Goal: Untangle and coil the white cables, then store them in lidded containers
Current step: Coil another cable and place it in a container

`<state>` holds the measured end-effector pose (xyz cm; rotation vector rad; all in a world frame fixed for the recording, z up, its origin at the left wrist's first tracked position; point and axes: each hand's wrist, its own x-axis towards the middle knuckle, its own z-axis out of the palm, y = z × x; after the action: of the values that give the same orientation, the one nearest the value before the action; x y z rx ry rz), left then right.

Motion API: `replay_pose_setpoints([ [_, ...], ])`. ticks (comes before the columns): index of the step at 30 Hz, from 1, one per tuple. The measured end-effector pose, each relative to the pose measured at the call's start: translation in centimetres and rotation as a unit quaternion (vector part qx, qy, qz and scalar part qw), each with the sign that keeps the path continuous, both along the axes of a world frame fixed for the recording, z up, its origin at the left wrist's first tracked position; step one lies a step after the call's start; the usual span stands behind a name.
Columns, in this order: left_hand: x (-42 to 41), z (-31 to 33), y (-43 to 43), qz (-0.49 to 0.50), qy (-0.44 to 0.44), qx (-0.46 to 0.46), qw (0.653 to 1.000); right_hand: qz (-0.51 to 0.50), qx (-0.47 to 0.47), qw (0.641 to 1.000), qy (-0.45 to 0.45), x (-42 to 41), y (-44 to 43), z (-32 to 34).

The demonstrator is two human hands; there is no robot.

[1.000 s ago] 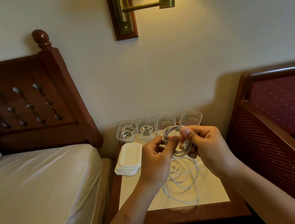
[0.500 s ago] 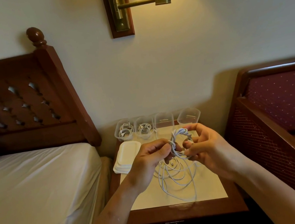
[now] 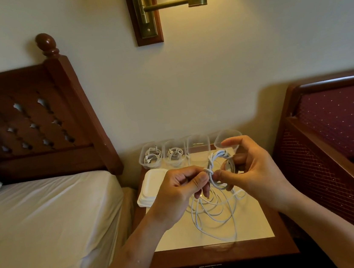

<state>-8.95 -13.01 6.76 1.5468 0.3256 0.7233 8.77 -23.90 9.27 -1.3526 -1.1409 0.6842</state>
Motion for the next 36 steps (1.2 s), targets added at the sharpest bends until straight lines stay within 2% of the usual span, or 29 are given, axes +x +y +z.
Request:
replay_pose_setpoints([
  [3, -0.1, -0.1, 0.2, 0.005, 0.002, 0.015, 1.0, -0.066, 0.012, 0.995, -0.069, 0.6, 0.1, -0.3],
  [5, -0.1, -0.1, 0.2, 0.009, 0.005, 0.014, 1.0, -0.093, 0.049, 0.976, -0.188, 0.7, 0.0, -0.7],
  [8, 0.1, 0.1, 0.3, -0.006, 0.015, 0.01, 1.0, -0.111, 0.134, 0.904, -0.39, 0.1, -0.1, -1.5],
  [9, 0.1, 0.2, 0.4, -0.021, 0.02, 0.007, 1.0, -0.118, 0.145, 0.882, -0.433, 0.0, 0.0, -1.8],
  [11, 0.0, 0.3, 0.7, -0.053, 0.021, -0.014, 0.998, -0.134, 0.15, 0.86, -0.47, 0.1, 0.2, -2.1],
  [13, -0.1, 0.4, 1.0, -0.068, 0.017, -0.045, 0.997, -0.141, 0.146, 0.86, -0.468, 0.3, 0.2, -2.2],
  [15, -0.2, 0.4, 1.3, -0.038, 0.035, -0.02, 0.998, -0.139, 0.136, 0.879, -0.435, 0.6, 0.1, -2.2],
  [18, -0.1, 0.5, 1.5, 0.041, 0.092, 0.131, 0.986, -0.123, 0.109, 0.911, -0.379, 1.3, -0.2, -2.2],
  [21, -0.4, 1.1, 1.8, 0.106, 0.118, 0.289, 0.944, -0.1, 0.09, 0.925, -0.354, 1.9, -0.8, -1.7],
  [23, -0.6, 1.4, 2.2, 0.122, 0.115, 0.35, 0.922, -0.089, 0.089, 0.929, -0.348, 2.1, -1.3, -1.3],
  [26, -0.4, 1.3, 2.6, 0.135, 0.12, 0.358, 0.916, -0.101, 0.085, 0.944, -0.302, 2.1, -1.3, -1.2],
  [29, 0.4, 1.1, 2.4, 0.118, 0.143, 0.34, 0.922, -0.135, 0.015, 0.969, -0.207, 1.7, -0.2, -1.9],
  [32, 0.3, 0.4, 2.7, 0.102, 0.169, 0.379, 0.904, -0.12, -0.031, 0.985, -0.12, 1.8, -0.2, -2.6],
  [36, -0.4, -0.2, 3.6, 0.114, 0.176, 0.457, 0.865, -0.099, -0.005, 0.981, -0.166, 2.3, -1.2, -2.7],
])
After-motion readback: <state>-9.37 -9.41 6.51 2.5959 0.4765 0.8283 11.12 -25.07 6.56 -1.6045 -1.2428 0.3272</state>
